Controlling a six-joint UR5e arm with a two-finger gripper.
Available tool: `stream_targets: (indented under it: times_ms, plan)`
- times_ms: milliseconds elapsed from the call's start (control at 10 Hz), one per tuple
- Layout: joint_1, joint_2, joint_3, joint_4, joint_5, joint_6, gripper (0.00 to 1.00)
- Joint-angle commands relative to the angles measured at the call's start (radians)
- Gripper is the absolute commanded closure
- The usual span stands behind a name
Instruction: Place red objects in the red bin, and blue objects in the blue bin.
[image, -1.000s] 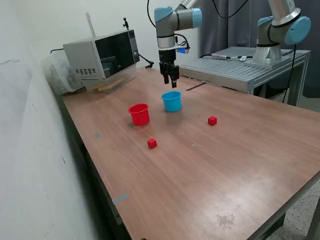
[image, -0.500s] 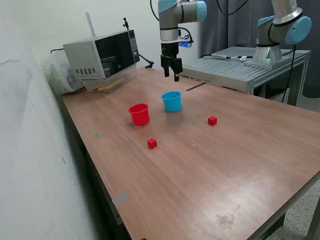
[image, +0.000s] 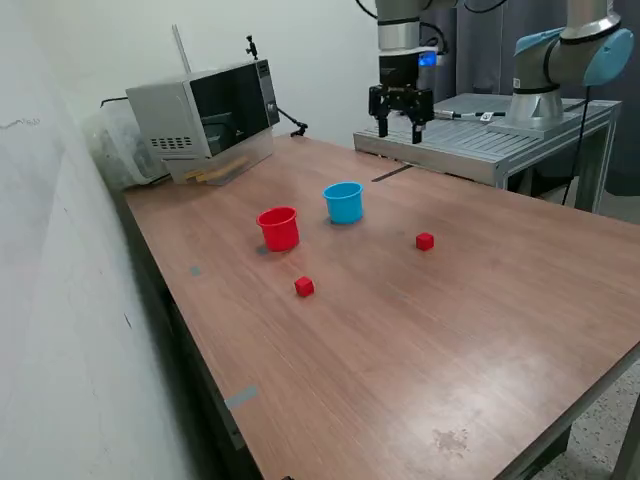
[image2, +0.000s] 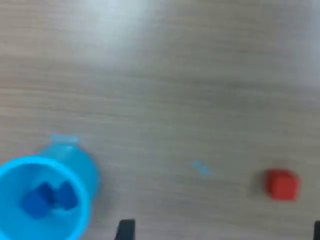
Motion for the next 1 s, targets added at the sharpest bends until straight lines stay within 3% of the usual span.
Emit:
stream_targets:
  times_ms: [0, 300, 600, 700, 900]
  plan:
    - [0.154, -0.045, 0.047, 0.016, 0.01, 0.056, 0.0]
    - [0.177, -0.03, 0.045, -0.018, 0.064, 0.096, 0.0]
    - [0.17, 0.094, 0.036, -0.136, 0.064, 0.128, 0.0]
    - [0.163, 0.134, 0.024, -0.189, 0.061, 0.186, 0.0]
    - [0.151, 0.197, -0.013, -0.208, 0.061, 0.203, 0.0]
